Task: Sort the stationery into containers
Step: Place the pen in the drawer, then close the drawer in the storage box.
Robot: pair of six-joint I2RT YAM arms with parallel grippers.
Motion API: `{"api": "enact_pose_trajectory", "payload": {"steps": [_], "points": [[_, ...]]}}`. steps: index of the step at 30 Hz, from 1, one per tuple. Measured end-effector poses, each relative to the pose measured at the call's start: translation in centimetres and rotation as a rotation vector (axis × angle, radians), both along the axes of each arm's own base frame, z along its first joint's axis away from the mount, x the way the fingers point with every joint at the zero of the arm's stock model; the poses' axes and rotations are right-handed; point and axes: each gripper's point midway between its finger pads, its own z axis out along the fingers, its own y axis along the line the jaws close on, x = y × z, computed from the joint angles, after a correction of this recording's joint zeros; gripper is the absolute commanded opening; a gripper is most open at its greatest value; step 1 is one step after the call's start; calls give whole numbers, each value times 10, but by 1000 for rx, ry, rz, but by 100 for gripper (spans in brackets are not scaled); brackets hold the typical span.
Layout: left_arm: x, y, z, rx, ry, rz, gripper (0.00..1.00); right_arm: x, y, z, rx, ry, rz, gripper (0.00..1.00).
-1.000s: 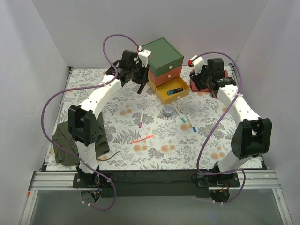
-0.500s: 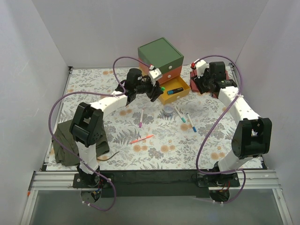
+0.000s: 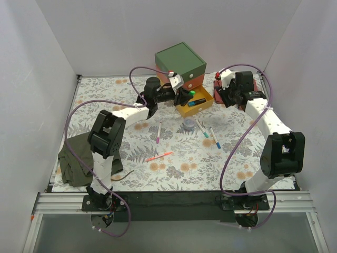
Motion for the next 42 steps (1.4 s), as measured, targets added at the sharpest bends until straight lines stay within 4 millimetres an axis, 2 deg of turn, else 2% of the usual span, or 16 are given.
{"api": "enact_pose_trajectory", "payload": {"steps": [5,9,13,14,18,25,32,34,36,40,41,42], "points": [[7,-10,-45,2,43,-19,0,1,-5,0,0,-4,-11,52],[17,-17,-64,1,59,-24,0,-6,-10,-13,-3,22,-20,52],[27,-23,-60,-19,32,-22,0,-14,-13,-27,-7,60,-26,52],[27,-24,-57,-23,25,-23,3,-15,-13,-28,-7,64,-26,52],[29,-30,-44,-44,-11,-29,39,-15,-14,-27,0,61,-27,52],[24,-40,-39,-57,-32,-29,51,-15,-16,-25,11,59,-30,52],[11,-26,-57,-21,10,12,53,-16,-15,-25,33,64,-31,52],[6,-16,-51,-16,14,56,54,-16,-14,-25,39,65,-27,52],[2,-6,-34,-25,-5,99,55,-16,-12,-25,50,67,-20,52],[-5,24,37,-88,-89,234,55,-19,0,-24,113,80,8,50],[-7,31,51,-101,-100,268,52,-20,4,-24,135,85,19,44],[-9,43,69,-118,-114,316,27,-21,8,-23,157,91,28,40]]}}
